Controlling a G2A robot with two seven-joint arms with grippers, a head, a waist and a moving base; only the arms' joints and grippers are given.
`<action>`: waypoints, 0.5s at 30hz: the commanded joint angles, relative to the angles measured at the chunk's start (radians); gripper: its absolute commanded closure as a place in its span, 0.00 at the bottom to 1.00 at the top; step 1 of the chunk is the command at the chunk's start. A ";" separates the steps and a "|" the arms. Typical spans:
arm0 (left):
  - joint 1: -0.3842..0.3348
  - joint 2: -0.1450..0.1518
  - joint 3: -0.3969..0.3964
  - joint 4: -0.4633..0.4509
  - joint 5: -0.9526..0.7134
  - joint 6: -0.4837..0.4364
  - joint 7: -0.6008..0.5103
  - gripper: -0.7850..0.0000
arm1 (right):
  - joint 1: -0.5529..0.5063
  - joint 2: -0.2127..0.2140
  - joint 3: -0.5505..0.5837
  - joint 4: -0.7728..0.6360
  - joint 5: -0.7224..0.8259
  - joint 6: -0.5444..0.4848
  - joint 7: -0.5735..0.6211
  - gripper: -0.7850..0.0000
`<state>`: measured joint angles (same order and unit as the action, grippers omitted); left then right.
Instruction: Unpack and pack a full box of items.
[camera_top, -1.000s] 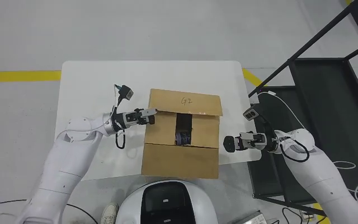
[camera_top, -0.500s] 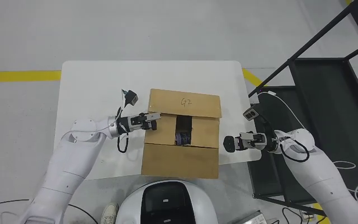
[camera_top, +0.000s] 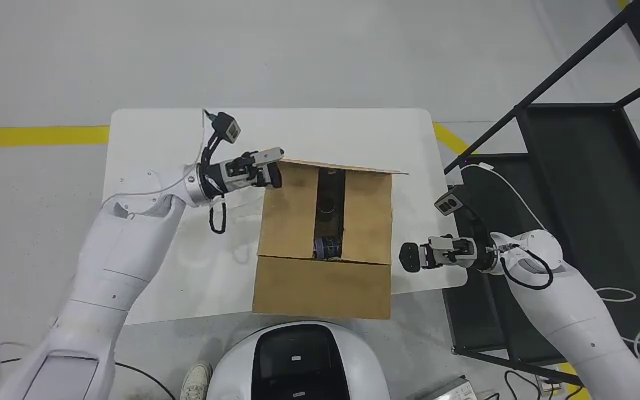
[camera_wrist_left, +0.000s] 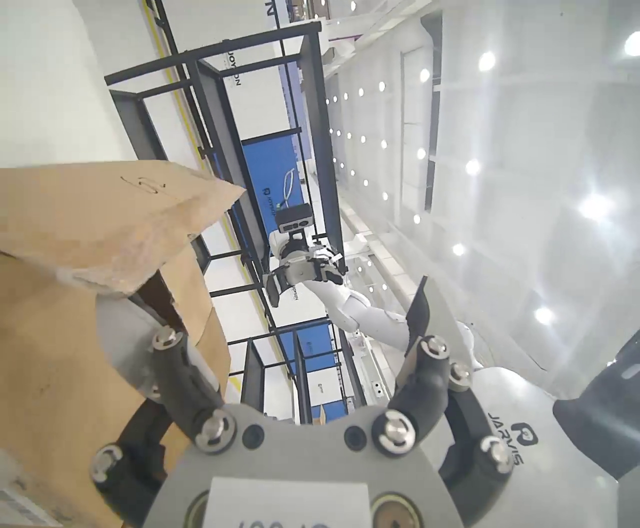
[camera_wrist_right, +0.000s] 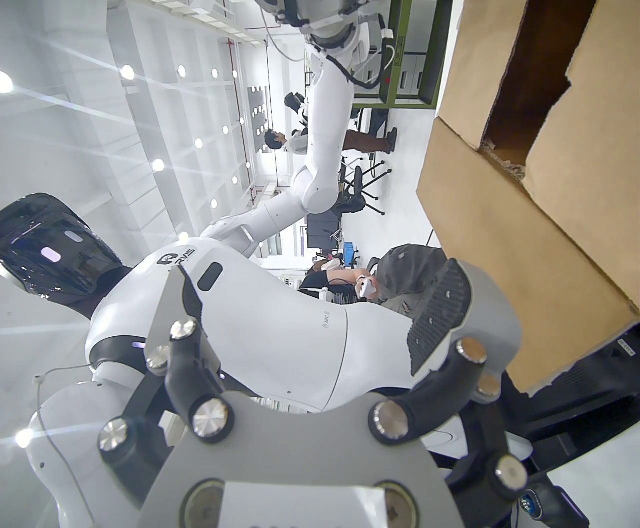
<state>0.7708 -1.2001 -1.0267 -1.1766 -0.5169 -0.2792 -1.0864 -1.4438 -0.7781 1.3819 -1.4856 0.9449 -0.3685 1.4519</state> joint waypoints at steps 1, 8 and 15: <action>-0.033 -0.010 0.019 0.032 0.004 0.007 0.026 0.00 | 0.000 0.000 0.000 0.000 0.000 0.000 0.000 0.00; -0.117 -0.049 0.086 0.145 -0.003 -0.037 0.084 0.00 | 0.000 0.000 0.000 0.000 0.000 0.000 0.000 0.00; -0.117 -0.049 0.086 0.145 -0.003 -0.037 0.084 0.00 | 0.000 0.000 0.000 0.000 0.000 0.000 0.000 0.00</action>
<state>0.6536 -1.2487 -0.9410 -1.0313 -0.5198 -0.3162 -1.0022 -1.4438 -0.7781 1.3819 -1.4856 0.9449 -0.3685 1.4519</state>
